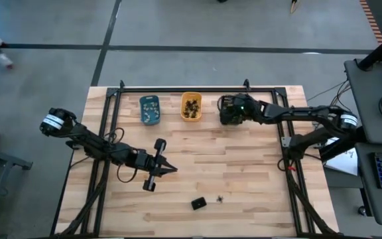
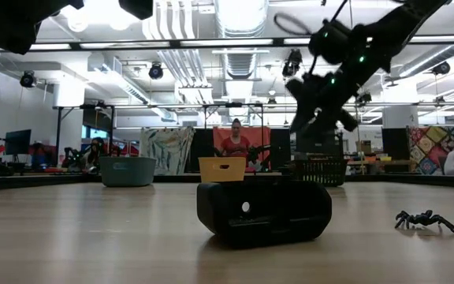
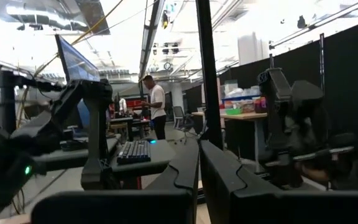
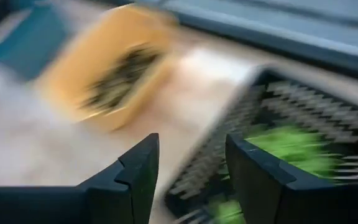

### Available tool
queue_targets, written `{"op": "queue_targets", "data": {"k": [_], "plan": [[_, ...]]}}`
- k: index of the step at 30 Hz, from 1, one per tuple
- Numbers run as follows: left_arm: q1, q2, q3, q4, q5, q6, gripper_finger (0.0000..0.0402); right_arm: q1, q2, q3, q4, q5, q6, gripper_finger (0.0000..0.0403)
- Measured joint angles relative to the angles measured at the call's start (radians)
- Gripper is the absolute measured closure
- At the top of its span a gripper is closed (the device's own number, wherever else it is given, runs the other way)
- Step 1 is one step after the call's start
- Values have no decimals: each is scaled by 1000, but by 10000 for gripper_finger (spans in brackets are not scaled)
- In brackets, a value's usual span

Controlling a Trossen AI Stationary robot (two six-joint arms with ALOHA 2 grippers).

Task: Sort Halloween decoration
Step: Put the black spider toy into the orange bin

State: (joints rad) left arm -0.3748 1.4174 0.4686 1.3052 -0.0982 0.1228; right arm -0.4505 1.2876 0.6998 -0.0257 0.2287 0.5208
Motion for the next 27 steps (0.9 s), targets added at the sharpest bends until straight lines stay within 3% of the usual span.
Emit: {"op": "queue_targets", "data": {"k": [6, 9, 13, 17, 27], "plan": [[0, 0, 0, -16, 0, -63, 402, 143, -67, 0, 3, -335, -87, 227], [0, 0, 0, -19, 0, -87, 402, 277, -78, 0, 3, -409, -107, 227], [0, 0, 0, -27, 0, -123, 402, 468, -72, 1, 13, -396, -70, 227], [0, 1, 0, -31, 0, -132, 402, 621, -48, 30, -6, -285, 94, 227], [0, 14, 18, -72, 0, -169, 402, 831, 100, 200, -255, -268, 434, 238]]}}
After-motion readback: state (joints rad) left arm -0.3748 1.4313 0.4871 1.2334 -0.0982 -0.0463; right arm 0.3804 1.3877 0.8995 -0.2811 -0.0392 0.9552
